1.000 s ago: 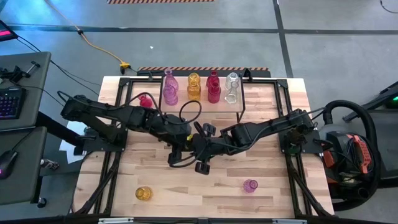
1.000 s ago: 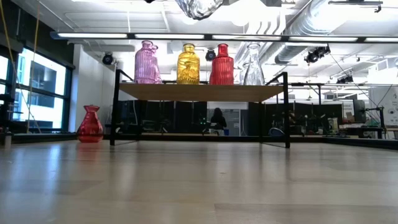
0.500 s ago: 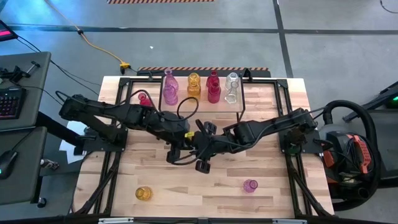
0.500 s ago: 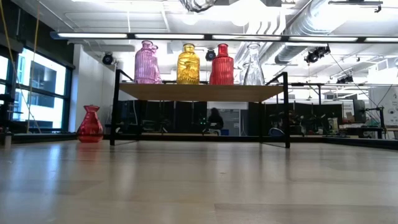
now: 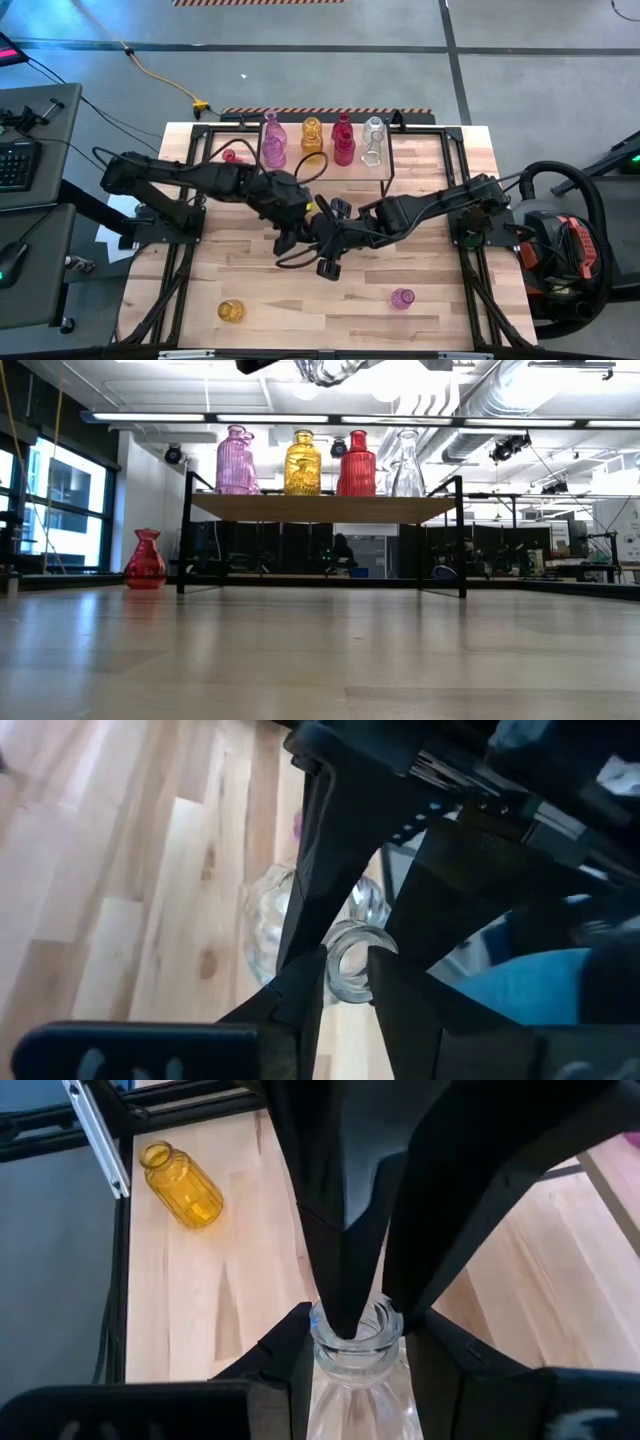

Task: Sort vases onto shelf
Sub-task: Put the transparent vase on the shelf aligned with the other transparent vases

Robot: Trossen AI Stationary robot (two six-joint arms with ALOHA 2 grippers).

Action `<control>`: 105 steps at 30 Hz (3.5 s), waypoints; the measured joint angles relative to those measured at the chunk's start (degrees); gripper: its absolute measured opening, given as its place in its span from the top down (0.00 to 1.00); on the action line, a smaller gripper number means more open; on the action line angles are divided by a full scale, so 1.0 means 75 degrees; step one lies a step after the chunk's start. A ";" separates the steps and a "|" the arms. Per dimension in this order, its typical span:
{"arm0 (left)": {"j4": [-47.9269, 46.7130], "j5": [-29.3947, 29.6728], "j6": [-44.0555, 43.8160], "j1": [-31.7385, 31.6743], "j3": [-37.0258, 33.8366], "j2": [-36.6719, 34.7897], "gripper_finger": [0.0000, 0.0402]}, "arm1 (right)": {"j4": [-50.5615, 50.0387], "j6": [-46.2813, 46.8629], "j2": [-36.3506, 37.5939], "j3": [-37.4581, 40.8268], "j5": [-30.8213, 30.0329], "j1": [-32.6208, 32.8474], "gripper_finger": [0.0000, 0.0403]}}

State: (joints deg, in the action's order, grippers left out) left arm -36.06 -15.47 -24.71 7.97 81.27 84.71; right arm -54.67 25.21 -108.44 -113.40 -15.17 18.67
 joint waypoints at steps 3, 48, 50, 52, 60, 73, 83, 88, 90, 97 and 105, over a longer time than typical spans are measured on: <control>0.0001 -0.0289 0.0005 -0.0162 -0.0011 -0.0034 0.75 | 0.0022 0.0062 0.0000 0.0000 -0.0130 0.0000 0.76; -0.0241 0.0976 -0.0632 -0.0015 -0.0016 -0.2372 0.72 | -0.1954 0.0720 0.1964 -0.0012 -0.2782 -0.0324 0.78; -0.0243 0.1167 -0.0630 -0.0018 -0.0016 -0.2440 0.72 | -0.2137 0.0610 0.2267 -0.0012 -0.3006 -0.0429 0.78; -0.0244 0.1264 -0.0636 -0.0018 -0.0016 -0.2489 0.72 | -0.2197 0.0474 0.2578 -0.0012 -0.3257 -0.0508 0.78; -0.0251 0.1446 -0.0675 -0.0018 -0.0016 -0.2503 0.72 | -0.2519 -0.0248 0.3851 -0.0014 -0.3593 -0.0852 0.78; -0.0250 0.1962 -0.0696 -0.0036 -0.0016 -0.2500 0.72 | -0.3266 0.0174 0.5366 0.0929 -0.4553 -0.0937 0.78; -0.0247 0.1962 -0.0705 -0.0409 -0.0016 -0.2500 0.72 | 0.0896 0.0193 0.7609 0.5528 -0.3851 -0.1044 0.78; -0.0247 0.1963 -0.0700 -0.0591 -0.0016 -0.2498 0.72 | 0.2906 -0.0078 0.8012 0.7239 -0.3533 -0.1168 0.78; -0.0247 0.1962 -0.0699 -0.0638 -0.0016 -0.2498 0.72 | 0.3647 -0.0410 0.7985 0.7779 -0.3461 -0.1207 0.78; -0.0244 0.1962 -0.0702 -0.0718 -0.0016 -0.2498 0.72 | 0.5920 -0.1648 0.7787 0.9289 -0.3396 -0.1378 0.78; -0.0230 0.1970 -0.0827 -0.0718 -0.0016 -0.2498 0.72 | 0.7782 -0.2445 0.7761 1.0335 -0.3002 -0.1691 0.78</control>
State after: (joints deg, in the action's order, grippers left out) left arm -37.78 -0.69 -30.92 2.59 81.14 65.98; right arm 3.69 6.87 -50.24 -35.89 -37.69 5.98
